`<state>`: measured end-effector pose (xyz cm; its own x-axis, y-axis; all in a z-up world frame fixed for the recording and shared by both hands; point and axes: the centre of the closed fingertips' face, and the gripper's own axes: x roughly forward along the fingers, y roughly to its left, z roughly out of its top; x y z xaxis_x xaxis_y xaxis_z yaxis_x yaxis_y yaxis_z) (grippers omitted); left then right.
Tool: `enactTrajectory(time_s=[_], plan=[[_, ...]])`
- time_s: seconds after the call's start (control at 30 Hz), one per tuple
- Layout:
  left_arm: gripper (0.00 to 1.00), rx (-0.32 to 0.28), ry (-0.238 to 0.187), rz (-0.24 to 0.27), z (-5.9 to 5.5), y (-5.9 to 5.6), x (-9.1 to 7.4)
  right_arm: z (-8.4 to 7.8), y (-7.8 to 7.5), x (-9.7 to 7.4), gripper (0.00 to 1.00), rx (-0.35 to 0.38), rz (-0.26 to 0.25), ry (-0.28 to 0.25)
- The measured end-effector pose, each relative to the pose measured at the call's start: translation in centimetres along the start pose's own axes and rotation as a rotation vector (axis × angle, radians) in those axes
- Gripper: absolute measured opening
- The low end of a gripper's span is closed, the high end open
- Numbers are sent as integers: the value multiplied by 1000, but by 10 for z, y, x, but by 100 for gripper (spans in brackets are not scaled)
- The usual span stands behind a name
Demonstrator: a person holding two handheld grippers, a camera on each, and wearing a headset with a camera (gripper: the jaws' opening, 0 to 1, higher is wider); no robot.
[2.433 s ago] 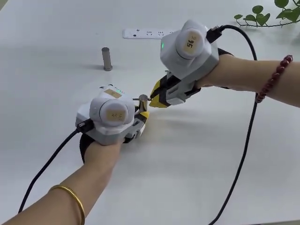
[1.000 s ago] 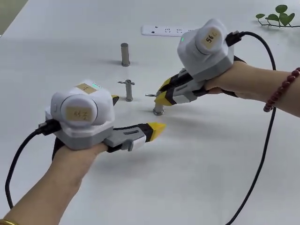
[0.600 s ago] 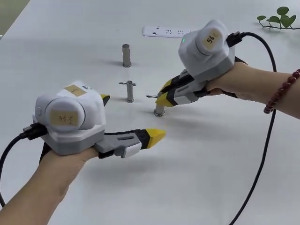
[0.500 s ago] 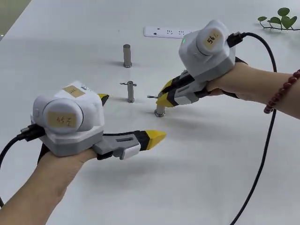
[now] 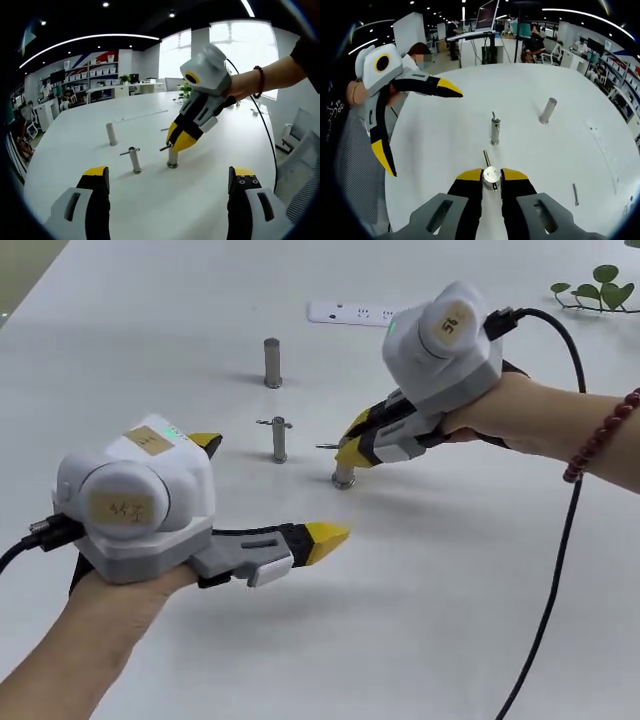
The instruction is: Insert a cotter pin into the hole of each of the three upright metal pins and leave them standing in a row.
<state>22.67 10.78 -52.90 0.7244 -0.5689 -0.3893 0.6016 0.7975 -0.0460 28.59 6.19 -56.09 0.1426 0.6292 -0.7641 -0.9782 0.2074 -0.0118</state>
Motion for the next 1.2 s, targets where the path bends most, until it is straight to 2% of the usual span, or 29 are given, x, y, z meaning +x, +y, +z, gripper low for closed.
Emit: enactTrajectory(time_s=[0.23, 0.37, 0.47, 0.77, 0.97, 1.2], plan=[[98, 8, -4, 8, 1, 4, 0, -1, -14, 1, 8, 5, 1, 9], [97, 8, 7, 12, -1, 5, 1, -1, -15, 1, 8, 7, 4, 10], [97, 13, -4, 7, 2, 4, 2, 0, -17, 2, 8, 4, 2, 13], [96, 30, 6, -10, 1, -2, 5, 0, -25, 2, 8, -36, 7, 22], [96, 46, 14, -28, 0, -7, 7, 1, -24, 3, 8, -43, 19, 12], [96, 45, 19, -28, -1, -6, 7, 1, -21, 1, 8, -35, 30, -7]])
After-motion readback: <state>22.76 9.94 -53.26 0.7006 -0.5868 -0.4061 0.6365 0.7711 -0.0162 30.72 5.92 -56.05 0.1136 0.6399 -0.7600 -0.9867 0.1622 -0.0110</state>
